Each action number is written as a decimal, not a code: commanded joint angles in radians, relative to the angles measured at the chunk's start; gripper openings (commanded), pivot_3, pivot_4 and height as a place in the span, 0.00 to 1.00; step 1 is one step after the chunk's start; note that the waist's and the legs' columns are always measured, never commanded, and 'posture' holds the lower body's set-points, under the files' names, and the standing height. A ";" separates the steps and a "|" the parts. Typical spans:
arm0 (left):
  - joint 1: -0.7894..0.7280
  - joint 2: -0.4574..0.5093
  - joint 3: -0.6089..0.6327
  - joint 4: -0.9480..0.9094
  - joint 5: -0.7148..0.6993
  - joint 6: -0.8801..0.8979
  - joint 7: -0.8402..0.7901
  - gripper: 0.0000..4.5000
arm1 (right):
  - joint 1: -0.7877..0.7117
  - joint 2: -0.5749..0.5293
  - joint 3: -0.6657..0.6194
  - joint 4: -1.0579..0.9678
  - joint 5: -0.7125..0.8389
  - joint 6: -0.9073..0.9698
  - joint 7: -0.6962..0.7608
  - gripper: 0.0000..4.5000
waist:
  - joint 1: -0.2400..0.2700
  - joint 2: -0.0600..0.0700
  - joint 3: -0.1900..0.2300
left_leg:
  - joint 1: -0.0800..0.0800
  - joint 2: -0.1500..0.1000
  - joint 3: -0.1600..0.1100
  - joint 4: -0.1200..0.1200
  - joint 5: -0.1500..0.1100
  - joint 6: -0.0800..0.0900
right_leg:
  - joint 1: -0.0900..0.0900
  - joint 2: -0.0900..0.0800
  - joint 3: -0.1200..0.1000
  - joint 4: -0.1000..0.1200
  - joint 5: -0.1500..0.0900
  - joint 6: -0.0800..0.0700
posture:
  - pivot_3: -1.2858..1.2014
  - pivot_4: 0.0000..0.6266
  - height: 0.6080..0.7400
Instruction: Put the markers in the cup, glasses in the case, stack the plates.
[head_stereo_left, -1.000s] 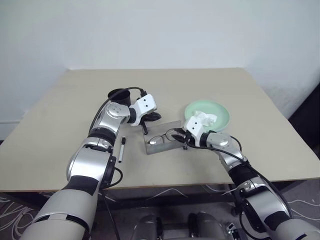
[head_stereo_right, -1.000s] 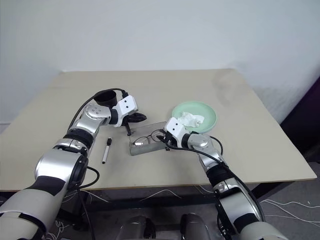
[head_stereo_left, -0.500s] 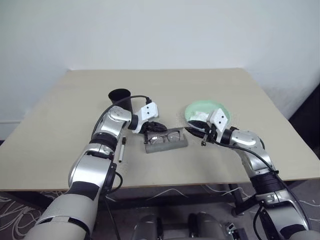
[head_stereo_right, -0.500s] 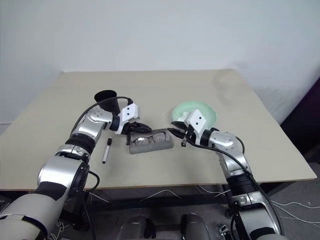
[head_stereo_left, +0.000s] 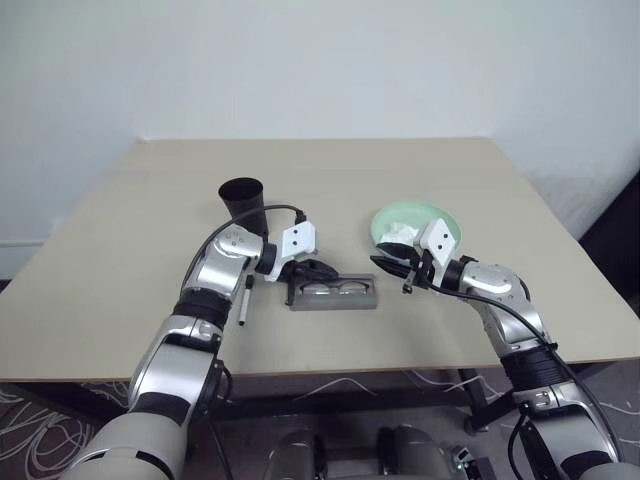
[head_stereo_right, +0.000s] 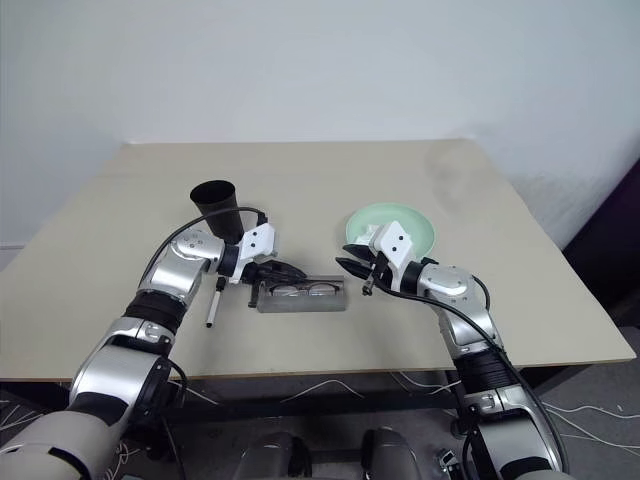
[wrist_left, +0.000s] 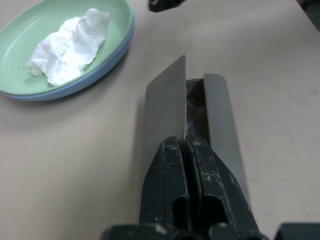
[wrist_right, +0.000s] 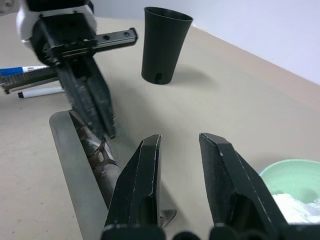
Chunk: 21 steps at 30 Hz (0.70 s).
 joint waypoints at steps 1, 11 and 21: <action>0.046 0.005 -0.058 -0.067 0.005 0.026 -0.022 0.00 | -0.032 0.001 -0.014 0.001 -0.002 -0.024 -0.015 0.29 | -0.001 0.000 0.000 | 0.000 0.000 0.000 0.000 0.000 0.000 | 0.000 0.000 0.000 0.000 0.000 0.000 | 0.52 0.00 0.92; 0.148 0.065 -0.115 -0.187 0.023 0.042 -0.011 0.00 | -0.044 0.000 -0.013 0.009 0.001 -0.027 -0.008 0.29 | -0.001 0.001 0.000 | 0.000 0.001 0.000 0.000 -0.001 -0.001 | -0.001 0.001 0.000 0.000 0.000 0.000 | 0.52 0.00 0.92; 0.159 0.105 -0.158 -0.138 0.068 -0.018 0.059 0.00 | -0.011 -0.040 0.007 -0.056 0.056 0.036 0.129 0.29 | -0.002 0.005 -0.003 | 0.002 0.002 0.001 0.000 -0.001 -0.001 | 0.000 0.001 0.000 0.000 0.000 0.000 | 0.52 0.00 0.92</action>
